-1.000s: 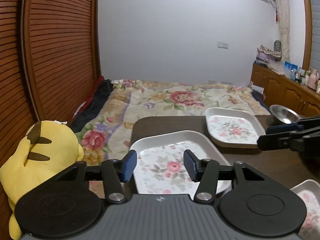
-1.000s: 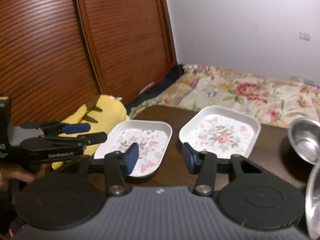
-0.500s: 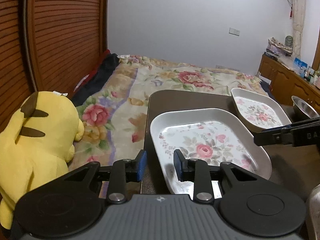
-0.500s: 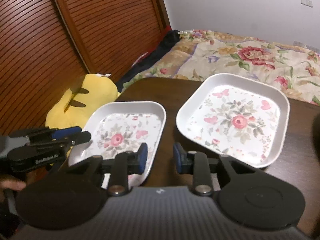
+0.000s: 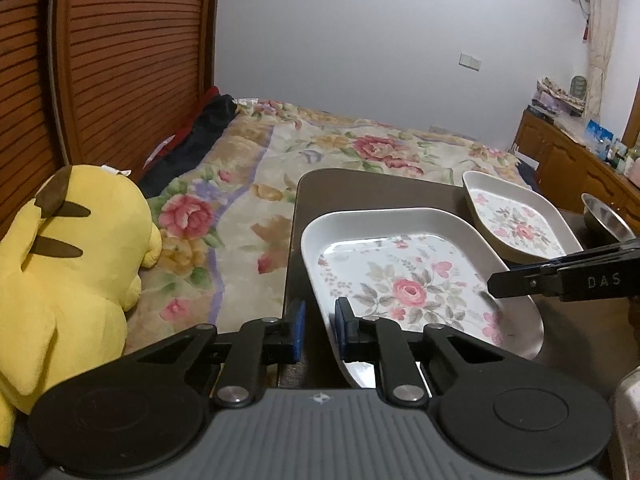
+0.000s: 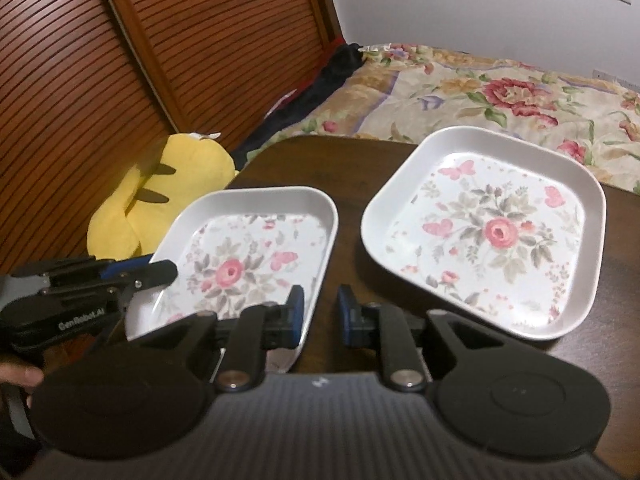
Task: Organize plates and bowls
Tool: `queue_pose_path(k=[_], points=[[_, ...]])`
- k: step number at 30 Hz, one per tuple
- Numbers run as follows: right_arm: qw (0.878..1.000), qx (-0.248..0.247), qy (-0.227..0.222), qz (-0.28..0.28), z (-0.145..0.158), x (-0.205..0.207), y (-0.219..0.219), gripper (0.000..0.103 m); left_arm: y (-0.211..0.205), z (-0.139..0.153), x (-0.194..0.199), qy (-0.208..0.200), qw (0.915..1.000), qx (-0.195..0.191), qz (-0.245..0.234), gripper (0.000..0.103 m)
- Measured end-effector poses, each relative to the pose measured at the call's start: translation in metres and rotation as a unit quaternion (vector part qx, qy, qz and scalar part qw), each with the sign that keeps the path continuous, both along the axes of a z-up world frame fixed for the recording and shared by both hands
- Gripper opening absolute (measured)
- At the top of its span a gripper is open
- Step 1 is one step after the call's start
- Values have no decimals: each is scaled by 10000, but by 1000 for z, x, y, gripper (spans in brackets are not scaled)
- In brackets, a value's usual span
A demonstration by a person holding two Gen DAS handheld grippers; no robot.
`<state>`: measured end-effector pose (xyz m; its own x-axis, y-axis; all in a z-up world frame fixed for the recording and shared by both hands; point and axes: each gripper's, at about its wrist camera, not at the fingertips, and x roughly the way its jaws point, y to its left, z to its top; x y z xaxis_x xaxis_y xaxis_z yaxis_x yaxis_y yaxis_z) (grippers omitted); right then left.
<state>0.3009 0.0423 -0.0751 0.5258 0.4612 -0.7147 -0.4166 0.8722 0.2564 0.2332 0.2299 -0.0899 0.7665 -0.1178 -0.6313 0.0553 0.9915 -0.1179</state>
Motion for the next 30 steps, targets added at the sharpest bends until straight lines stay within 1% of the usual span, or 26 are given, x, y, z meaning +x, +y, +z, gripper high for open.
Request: queue_pose_path(k=[1,3,5,8,11,16,20,25,30], points=[[10000,-2,12,46,0,0,1,13,0,0,-1,7,10000,-31,-10,15],[9999,47,52,109,-1,1,2,9,-1,0,-1,40,9999,-112,-50,12],[9999,13,22,131,-1,-1,4,9,-2,2,-3,102,9998,-166,-1,11],[9999,86,-13,86,2,-5,1,9,-2,12,-12,10,9995,-324,12,11],[9996,234,-151,95,17,-14,-9,8,-10,29,-25,-140,9994,-320,-65,11],[9986,343,-400,55,46,-29,-30,8,-32,54,-41,-332,9986,-307,-260,11],[9981,320,-524,-47,59,-40,-50,8,-53,65,-50,-390,9982,-227,-407,11],[9977,299,-575,-196,65,-57,-75,8,-80,73,-63,-426,9975,-131,-554,11],[9980,232,-505,-315,61,-75,-94,8,-96,73,-76,-327,9968,-185,-702,12]])
